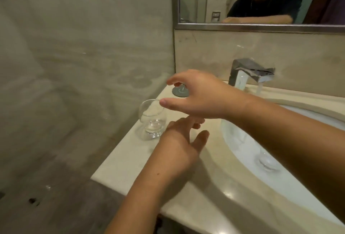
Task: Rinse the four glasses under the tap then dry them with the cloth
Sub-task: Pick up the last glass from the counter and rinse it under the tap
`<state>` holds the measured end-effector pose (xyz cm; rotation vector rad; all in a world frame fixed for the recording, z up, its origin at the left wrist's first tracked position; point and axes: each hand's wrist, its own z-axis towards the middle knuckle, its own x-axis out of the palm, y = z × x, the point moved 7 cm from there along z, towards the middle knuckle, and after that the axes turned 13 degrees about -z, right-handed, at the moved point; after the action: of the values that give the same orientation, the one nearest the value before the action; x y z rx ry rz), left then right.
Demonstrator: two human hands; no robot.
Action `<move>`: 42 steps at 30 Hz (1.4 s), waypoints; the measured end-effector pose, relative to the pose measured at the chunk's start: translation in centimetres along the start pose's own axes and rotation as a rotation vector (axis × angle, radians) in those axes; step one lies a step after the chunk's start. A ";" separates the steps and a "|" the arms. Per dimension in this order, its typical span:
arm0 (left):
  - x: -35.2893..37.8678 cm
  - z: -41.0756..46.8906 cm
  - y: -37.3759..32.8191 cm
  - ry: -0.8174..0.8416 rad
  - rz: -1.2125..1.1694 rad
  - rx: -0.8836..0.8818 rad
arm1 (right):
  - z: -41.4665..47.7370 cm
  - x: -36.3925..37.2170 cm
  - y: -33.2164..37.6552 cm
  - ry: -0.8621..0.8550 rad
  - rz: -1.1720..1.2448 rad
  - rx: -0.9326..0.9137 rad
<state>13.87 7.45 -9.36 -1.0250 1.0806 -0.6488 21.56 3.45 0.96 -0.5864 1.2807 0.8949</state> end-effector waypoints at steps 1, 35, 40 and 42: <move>-1.3 -1.2 0.5 -0.032 -0.041 0.003 | 0.4 0.4 0.4 0.008 0.006 0.002; -2.0 2.0 0.8 -0.046 -0.029 0.076 | -5.0 5.0 -7.2 -0.108 1.014 0.381; 2.6 4.8 -0.6 0.074 -0.014 0.085 | -8.6 6.8 -12.5 -0.114 1.310 0.524; 4.3 5.8 -0.8 0.111 0.015 0.082 | -10.0 7.8 -14.2 -0.042 1.395 0.577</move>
<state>20.89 5.51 -9.73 -0.9182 1.1479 -0.7392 28.01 -10.50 -10.25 0.9311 1.7643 1.5023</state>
